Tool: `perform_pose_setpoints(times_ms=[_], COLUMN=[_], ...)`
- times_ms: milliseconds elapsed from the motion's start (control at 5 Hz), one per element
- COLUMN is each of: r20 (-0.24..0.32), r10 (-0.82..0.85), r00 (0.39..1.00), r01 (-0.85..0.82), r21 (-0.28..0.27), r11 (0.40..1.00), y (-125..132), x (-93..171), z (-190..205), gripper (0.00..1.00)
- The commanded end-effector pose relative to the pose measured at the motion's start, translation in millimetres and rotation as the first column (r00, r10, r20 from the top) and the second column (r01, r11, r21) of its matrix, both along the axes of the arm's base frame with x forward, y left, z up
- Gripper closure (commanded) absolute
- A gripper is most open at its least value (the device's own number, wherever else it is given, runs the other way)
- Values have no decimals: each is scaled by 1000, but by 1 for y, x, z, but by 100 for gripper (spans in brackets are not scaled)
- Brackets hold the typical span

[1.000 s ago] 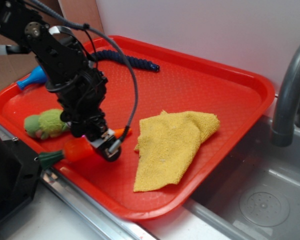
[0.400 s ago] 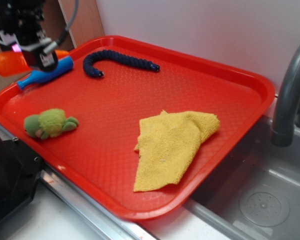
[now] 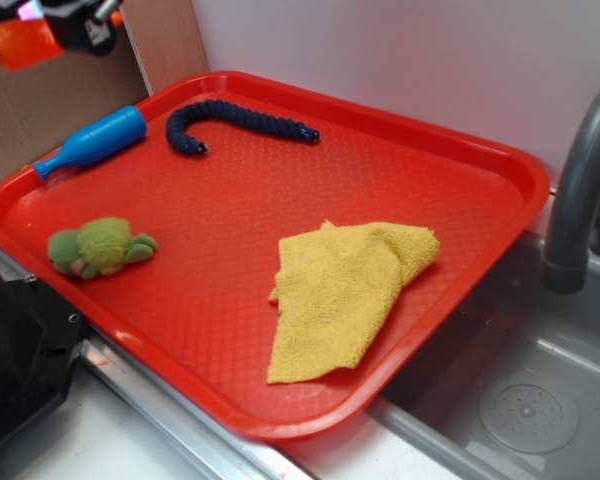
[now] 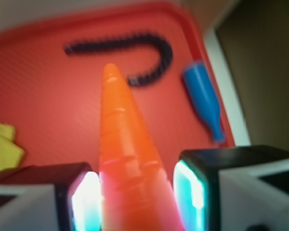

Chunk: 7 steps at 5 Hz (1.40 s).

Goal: Grab the carrot.

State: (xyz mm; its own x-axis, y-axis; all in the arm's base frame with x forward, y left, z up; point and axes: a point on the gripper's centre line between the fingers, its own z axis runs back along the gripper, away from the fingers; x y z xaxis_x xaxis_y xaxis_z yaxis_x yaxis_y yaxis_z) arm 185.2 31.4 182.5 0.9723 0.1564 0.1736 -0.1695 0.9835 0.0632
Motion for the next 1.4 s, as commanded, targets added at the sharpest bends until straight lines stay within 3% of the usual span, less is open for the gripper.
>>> perform_pose_setpoints(times_ms=[0, 400, 1200], r20=[-5, -54, -69], r10=[17, 40, 14], r00=[1000, 998, 997], r01=[-17, -40, -12], r21=[16, 10, 28], r11=[1000, 999, 1000], y=[-6, 4, -12], x=[19, 26, 25], z=[9, -16, -30], gripper=[100, 100, 100])
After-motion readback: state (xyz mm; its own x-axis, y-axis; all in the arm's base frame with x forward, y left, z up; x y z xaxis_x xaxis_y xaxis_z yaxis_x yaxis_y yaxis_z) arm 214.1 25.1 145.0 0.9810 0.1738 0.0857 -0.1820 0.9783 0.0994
